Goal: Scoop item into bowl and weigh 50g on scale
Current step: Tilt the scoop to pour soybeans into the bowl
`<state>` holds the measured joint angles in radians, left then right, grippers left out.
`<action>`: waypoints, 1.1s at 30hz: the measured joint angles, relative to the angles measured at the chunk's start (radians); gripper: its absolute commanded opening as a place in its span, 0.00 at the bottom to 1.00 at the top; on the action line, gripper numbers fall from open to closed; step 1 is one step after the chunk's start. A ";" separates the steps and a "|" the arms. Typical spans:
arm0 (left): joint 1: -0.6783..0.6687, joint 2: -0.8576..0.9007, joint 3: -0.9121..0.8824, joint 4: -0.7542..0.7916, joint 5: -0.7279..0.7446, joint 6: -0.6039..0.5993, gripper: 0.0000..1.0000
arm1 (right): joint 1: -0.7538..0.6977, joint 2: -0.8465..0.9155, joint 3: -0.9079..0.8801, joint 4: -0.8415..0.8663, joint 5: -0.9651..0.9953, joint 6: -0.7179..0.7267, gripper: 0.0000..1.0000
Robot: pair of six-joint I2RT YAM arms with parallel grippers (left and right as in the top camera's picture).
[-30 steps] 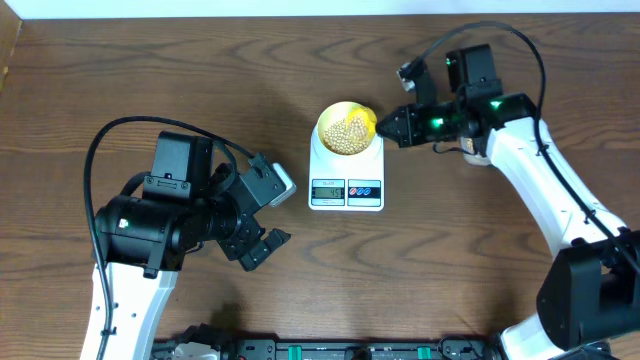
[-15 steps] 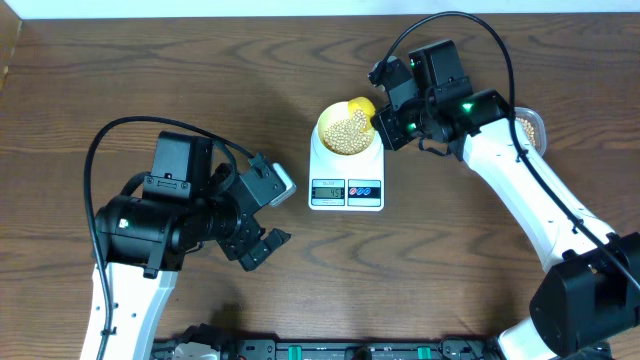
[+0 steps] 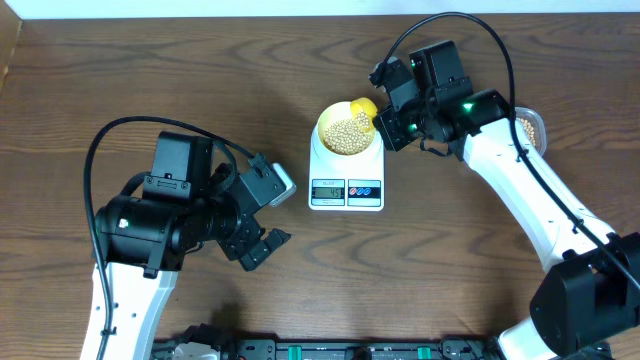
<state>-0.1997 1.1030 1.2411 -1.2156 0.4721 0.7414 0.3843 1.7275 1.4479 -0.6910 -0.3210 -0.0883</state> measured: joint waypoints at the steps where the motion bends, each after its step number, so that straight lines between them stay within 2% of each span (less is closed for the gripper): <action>1: 0.000 0.000 0.000 0.000 0.000 0.000 0.99 | 0.000 0.000 0.000 0.000 0.000 0.000 0.01; 27: 0.000 0.000 0.000 0.000 0.000 0.000 0.99 | -0.001 0.000 0.006 -0.004 -0.008 -0.014 0.01; 33: 0.000 0.000 0.000 0.000 0.000 0.000 1.00 | -0.005 0.000 0.006 -0.004 -0.016 0.019 0.01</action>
<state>-0.1997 1.1034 1.2411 -1.2156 0.4721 0.7414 0.3798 1.7275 1.4540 -0.6949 -0.3374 -0.0692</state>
